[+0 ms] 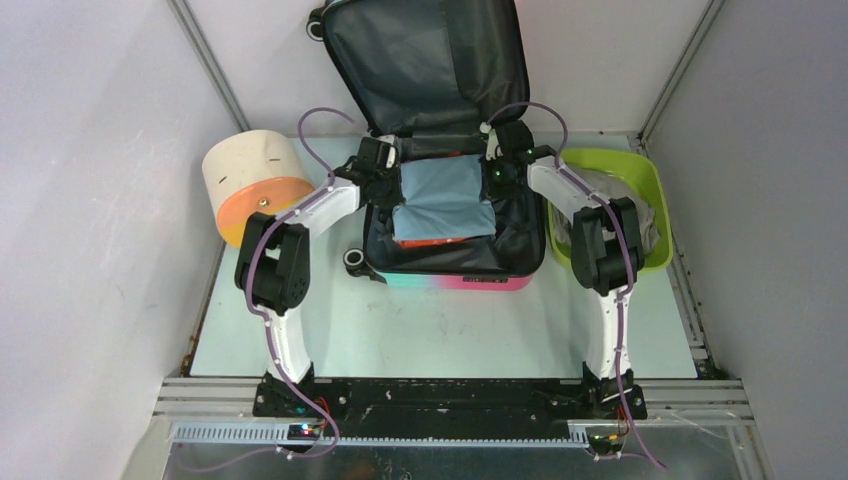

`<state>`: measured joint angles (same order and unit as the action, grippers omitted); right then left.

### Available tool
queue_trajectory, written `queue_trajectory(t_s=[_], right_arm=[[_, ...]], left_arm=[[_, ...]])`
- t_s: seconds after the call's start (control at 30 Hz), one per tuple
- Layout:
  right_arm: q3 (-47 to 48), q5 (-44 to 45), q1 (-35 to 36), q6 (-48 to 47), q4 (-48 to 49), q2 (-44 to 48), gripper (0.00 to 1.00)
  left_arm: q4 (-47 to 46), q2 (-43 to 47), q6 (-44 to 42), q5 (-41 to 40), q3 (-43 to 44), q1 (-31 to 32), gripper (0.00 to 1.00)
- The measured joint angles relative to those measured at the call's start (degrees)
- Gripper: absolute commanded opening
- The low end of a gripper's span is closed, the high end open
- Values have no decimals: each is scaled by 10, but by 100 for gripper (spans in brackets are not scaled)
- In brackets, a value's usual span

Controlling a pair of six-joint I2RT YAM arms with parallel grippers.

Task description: Open, take out, and arrange the luggage

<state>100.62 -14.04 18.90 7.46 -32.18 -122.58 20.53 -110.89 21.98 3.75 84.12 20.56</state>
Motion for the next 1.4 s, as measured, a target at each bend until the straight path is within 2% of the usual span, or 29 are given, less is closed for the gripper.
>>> queue_trajectory(t_s=[0.43, 0.83, 1.2, 1.4], right_arm=[[1, 116, 76, -32, -24, 63, 0], [2, 162, 71, -50, -46, 71, 0], [2, 186, 69, -64, -70, 129, 0], [1, 198, 68, -65, -86, 170, 0]], left_arm=[[28, 22, 1, -23, 0, 12, 0], [30, 31, 27, -42, 0, 37, 0], [40, 59, 53, -47, 10, 66, 0], [44, 69, 71, -47, 45, 80, 0]])
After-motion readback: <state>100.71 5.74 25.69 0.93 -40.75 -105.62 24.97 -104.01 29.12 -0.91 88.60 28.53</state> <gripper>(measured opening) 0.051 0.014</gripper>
